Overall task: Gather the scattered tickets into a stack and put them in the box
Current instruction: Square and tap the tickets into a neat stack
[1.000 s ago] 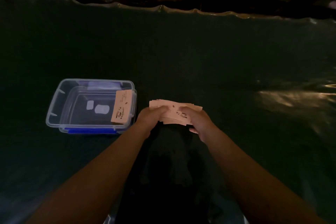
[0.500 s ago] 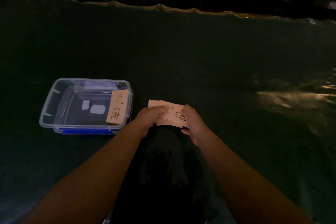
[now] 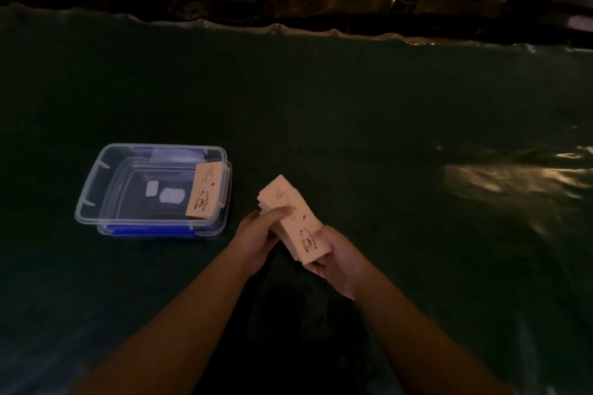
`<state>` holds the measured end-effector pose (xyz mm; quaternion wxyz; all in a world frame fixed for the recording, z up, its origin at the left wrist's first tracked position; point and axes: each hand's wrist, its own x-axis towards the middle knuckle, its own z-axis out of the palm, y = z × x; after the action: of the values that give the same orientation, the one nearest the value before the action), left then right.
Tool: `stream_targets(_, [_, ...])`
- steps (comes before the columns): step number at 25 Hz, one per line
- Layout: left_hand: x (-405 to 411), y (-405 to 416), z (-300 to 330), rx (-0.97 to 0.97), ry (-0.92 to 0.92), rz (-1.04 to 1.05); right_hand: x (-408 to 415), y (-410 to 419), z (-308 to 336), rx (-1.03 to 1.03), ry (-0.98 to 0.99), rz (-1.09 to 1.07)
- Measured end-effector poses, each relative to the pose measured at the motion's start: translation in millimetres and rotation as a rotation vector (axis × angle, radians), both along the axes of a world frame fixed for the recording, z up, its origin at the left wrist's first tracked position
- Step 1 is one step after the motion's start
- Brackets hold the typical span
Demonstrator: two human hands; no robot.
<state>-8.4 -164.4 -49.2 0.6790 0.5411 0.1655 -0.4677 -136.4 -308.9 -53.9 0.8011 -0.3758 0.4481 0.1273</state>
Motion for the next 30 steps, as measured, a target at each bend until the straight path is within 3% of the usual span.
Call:
stream_targets(4, [-14.7,11.5,13.2,-0.031,-0.072,-0.359,-18.9,5.6,-1.6,-0.053,-0.091,0.256])
stream_targets(7, [-18.5,20.2,17.9,0.037,-0.203,-0.519,-25.1,6.8,5.2,-0.218,-0.117,0.39])
stream_targets(10, [-19.9,23.4,24.5,0.071,-0.352,-0.532,-24.7,6.9,15.2,-0.407,-0.184,0.473])
stream_targets(17, [-30.8,42.9,30.4,0.028,-0.712,-0.607,-24.5,22.0,23.1,-0.683,-0.354,0.443])
stream_targets(23, [-44.0,57.7,11.6,0.088,-0.777,-0.591,-26.4,42.9,16.9,-0.817,-0.333,0.5])
stream_targets(30, [-37.9,62.0,-3.1,0.11,-0.787,-0.72,-23.8,46.6,15.5,-0.784,-0.321,0.592])
